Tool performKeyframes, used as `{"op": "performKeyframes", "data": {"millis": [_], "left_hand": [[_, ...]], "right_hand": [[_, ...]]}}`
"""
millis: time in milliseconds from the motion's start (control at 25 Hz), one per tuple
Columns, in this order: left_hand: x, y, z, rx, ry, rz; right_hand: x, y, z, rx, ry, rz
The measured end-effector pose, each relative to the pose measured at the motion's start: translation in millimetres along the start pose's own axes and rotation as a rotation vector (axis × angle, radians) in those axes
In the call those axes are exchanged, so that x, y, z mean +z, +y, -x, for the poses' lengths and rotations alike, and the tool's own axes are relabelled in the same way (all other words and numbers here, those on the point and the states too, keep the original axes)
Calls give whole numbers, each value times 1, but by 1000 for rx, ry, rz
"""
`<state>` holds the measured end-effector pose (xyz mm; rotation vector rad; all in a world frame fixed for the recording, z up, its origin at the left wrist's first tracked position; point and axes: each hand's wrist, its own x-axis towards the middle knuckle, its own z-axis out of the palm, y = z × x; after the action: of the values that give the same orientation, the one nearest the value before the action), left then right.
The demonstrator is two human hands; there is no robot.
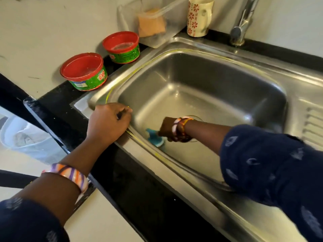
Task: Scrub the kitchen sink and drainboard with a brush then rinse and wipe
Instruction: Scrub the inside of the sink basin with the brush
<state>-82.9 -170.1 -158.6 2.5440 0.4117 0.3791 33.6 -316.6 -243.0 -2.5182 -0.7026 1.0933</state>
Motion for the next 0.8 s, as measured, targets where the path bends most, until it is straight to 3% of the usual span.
{"op": "performKeyframes", "data": {"millis": [160, 280, 440, 640, 720, 800], "left_hand": [[-2, -3, 2, 68, -136, 14], [-1, -5, 2, 70, -181, -7], [1, -9, 1, 87, -149, 20], [3, -13, -1, 16, 17, -35], [4, -14, -2, -20, 45, -80], [3, -15, -2, 5, -4, -97]], "right_hand": [[-19, 96, 67, 374, -305, 244], [-38, 94, 115, 536, -465, 78], [-45, 49, 126, 381, -390, -381], [-34, -33, 51, 98, -161, -985], [-37, -48, 36, 90, -117, -999], [-45, -30, 55, 127, -129, -798]]}}
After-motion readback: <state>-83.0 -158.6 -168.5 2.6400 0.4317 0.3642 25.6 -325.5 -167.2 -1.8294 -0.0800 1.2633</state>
